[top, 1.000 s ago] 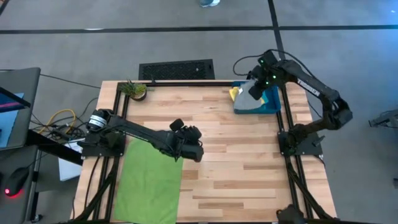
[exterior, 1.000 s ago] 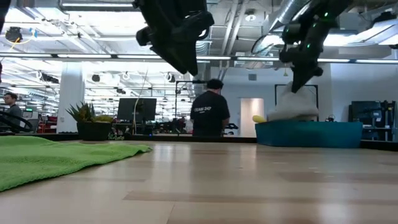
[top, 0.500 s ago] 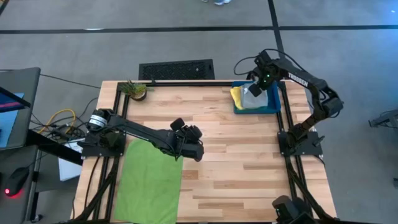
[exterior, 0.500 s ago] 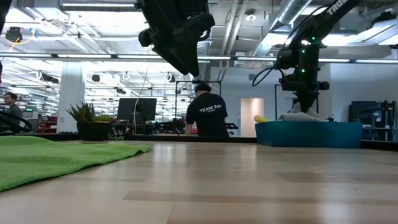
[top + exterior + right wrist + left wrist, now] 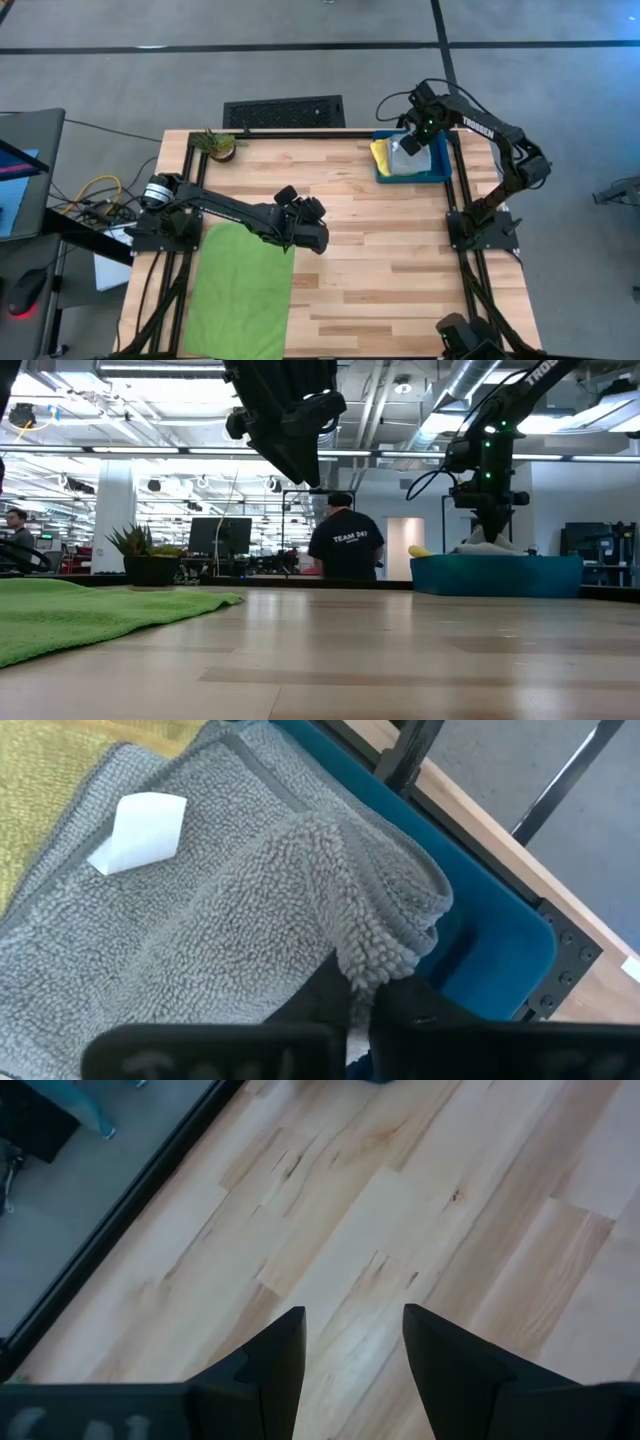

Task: Fold microfiber towels
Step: Stack the gray microfiber cloth on top of the yellow microfiber cloth in the blue bin, then fold the green microfiber cloth

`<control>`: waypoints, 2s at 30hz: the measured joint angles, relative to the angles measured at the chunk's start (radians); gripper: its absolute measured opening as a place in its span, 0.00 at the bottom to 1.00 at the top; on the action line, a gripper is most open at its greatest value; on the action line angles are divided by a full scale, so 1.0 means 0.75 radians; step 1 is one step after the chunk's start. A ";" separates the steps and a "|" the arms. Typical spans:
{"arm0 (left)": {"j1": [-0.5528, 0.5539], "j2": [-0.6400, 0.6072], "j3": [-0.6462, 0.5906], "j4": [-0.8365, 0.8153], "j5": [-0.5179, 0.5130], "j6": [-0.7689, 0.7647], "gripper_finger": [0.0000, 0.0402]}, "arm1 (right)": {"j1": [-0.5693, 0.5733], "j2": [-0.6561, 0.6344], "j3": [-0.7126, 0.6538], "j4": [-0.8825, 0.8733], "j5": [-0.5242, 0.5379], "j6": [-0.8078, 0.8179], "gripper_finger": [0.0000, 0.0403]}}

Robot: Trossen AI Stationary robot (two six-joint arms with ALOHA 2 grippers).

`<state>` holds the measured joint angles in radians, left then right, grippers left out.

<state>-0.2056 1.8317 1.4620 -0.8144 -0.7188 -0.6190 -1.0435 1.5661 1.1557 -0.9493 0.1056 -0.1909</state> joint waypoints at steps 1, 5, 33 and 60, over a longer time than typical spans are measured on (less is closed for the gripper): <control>0.000 0.000 0.000 0.000 0.000 0.004 0.41 | 0.000 0.000 0.000 0.001 0.001 0.000 0.13; 0.000 0.000 0.000 0.001 0.001 0.004 0.41 | 0.000 0.000 0.000 0.002 0.005 0.000 0.21; -0.103 -0.046 -0.001 -0.463 0.518 -0.742 0.41 | 0.379 -0.521 0.001 -0.064 -0.164 0.071 0.57; -0.320 -0.041 -0.516 -0.019 0.845 -1.313 0.41 | 1.305 -0.659 0.002 0.031 -0.221 0.290 0.57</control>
<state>-0.4458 1.8008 1.0751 -0.8286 -0.0847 -1.6034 -0.0650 1.0721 1.1572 -0.9260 -0.0604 0.0262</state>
